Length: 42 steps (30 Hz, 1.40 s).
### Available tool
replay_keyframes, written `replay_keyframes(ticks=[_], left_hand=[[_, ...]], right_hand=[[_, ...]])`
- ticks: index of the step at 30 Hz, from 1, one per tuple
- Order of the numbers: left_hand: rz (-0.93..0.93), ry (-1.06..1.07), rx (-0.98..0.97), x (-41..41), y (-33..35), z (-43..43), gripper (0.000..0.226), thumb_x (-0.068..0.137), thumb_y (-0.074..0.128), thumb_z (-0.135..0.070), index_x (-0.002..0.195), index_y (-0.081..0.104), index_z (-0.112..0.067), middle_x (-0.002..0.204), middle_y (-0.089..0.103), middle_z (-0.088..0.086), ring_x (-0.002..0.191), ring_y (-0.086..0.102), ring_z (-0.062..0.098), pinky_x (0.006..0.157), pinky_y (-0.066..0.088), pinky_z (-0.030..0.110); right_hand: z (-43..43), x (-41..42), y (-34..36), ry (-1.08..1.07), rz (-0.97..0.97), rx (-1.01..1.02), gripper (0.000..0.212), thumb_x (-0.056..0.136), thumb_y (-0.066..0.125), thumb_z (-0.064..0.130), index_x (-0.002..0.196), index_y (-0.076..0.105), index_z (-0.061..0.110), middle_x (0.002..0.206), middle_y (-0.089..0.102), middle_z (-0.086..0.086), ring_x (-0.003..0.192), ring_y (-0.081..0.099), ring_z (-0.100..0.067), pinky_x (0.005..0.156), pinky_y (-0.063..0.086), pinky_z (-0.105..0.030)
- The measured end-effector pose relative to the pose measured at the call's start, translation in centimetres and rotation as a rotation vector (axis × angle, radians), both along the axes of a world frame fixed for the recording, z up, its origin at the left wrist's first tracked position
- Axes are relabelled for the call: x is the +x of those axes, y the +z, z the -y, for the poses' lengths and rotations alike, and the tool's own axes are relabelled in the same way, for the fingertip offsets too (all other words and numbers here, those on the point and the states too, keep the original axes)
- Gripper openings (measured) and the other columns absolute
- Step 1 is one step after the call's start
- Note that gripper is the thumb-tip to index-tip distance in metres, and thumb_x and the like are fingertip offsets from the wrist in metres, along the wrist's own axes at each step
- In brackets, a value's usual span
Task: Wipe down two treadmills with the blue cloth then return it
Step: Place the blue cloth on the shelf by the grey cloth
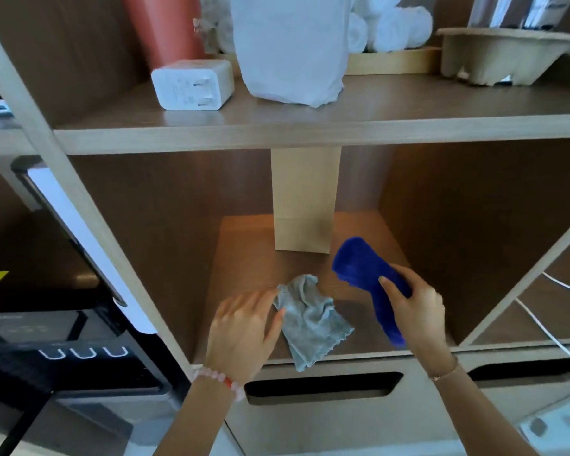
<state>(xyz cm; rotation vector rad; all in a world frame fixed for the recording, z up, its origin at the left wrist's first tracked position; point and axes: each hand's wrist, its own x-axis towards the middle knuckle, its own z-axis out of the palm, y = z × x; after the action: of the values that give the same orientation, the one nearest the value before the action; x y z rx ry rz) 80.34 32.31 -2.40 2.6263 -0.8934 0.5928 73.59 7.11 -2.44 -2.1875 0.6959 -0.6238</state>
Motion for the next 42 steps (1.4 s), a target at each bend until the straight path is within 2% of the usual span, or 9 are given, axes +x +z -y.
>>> replay_keyframes(ticks=[3,7,9,12,17,23,29,35,42], left_hand=[[-0.013,-0.013,0.006,0.5,-0.7,0.1,0.037,0.087,0.04,-0.04,0.098,0.068,-0.019,0.081,0.067,-0.006,0.071,0.064,0.016,0.068,0.052,0.031],[-0.024,-0.024,0.002,0.8,-1.1,0.0,0.037,0.088,0.04,-0.04,0.099,0.068,-0.019,0.085,0.068,-0.007,0.072,0.065,0.014,0.068,0.052,0.031],[-0.035,-0.028,0.006,0.8,-1.4,0.0,0.037,0.088,0.04,-0.04,0.099,0.068,-0.019,0.084,0.068,-0.007,0.072,0.064,0.013,0.068,0.052,0.031],[-0.048,-0.029,0.015,0.4,-1.9,0.4,0.036,0.087,0.04,-0.04,0.098,0.068,-0.021,0.079,0.066,-0.009,0.068,0.063,0.013,0.065,0.051,0.03],[-0.062,-0.049,0.014,0.1,-2.5,1.3,0.037,0.087,0.04,-0.041,0.1,0.068,-0.021,0.085,0.068,-0.01,0.07,0.063,0.011,0.062,0.051,0.028],[-0.094,-0.032,0.015,-0.1,-2.3,1.2,0.038,0.087,0.039,-0.042,0.103,0.066,-0.021,0.085,0.067,-0.009,0.072,0.064,0.012,0.066,0.052,0.03],[-0.094,0.0,0.028,-0.5,-2.1,0.8,0.041,0.087,0.037,-0.043,0.107,0.065,-0.021,0.091,0.068,-0.008,0.079,0.065,0.014,0.071,0.051,0.032],[-0.061,0.002,0.022,-0.9,-2.1,0.8,0.04,0.086,0.038,-0.041,0.105,0.066,-0.02,0.087,0.068,-0.008,0.074,0.065,0.014,0.067,0.052,0.03],[-0.061,-0.016,0.025,-1.2,-2.0,1.5,0.041,0.086,0.036,-0.041,0.104,0.066,-0.019,0.086,0.068,-0.007,0.073,0.065,0.014,0.065,0.053,0.031]], right_hand=[[-0.3,0.7,-3.7,0.166,-0.327,-0.155,0.042,0.091,0.05,0.044,0.127,0.053,0.024,0.111,0.066,-0.002,0.1,0.062,-0.026,0.087,0.049,-0.04],[-0.4,0.9,-6.9,0.287,-0.232,-0.253,0.05,0.089,0.054,0.043,0.133,0.049,0.021,0.135,0.054,0.002,0.13,0.045,-0.015,0.111,0.029,-0.046],[-0.2,0.9,-6.9,0.29,-0.238,-0.247,0.051,0.089,0.058,0.037,0.136,0.046,0.022,0.139,0.049,0.004,0.133,0.039,-0.011,0.112,0.022,-0.042],[0.0,1.0,-6.8,0.336,-0.268,-0.269,0.06,0.087,0.056,0.046,0.14,0.039,0.023,0.144,0.042,0.008,0.137,0.032,-0.009,0.113,0.022,-0.037],[-0.6,0.6,-7.3,0.262,-0.245,-0.321,0.075,0.076,0.034,0.062,0.139,0.04,0.023,0.142,0.045,0.007,0.133,0.039,-0.011,0.106,0.034,-0.035],[-1.0,0.6,-6.6,0.268,-0.28,-0.265,0.061,0.087,0.056,0.043,0.141,0.035,0.025,0.143,0.043,0.006,0.131,0.04,-0.013,0.105,0.038,-0.039],[-0.5,-0.1,-5.5,0.297,-0.192,-0.146,0.048,0.091,0.057,0.029,0.136,0.045,0.019,0.137,0.05,0.002,0.124,0.048,-0.014,0.098,0.04,-0.027],[-0.4,-1.7,-5.3,0.313,-0.218,-0.164,0.049,0.091,0.056,0.029,0.137,0.043,0.021,0.137,0.051,0.004,0.119,0.053,-0.014,0.092,0.044,-0.025],[0.0,-1.8,-4.3,0.375,-0.381,-0.141,0.052,0.094,0.05,0.032,0.143,0.033,0.026,0.136,0.051,0.003,0.113,0.055,-0.014,0.083,0.038,-0.017]])
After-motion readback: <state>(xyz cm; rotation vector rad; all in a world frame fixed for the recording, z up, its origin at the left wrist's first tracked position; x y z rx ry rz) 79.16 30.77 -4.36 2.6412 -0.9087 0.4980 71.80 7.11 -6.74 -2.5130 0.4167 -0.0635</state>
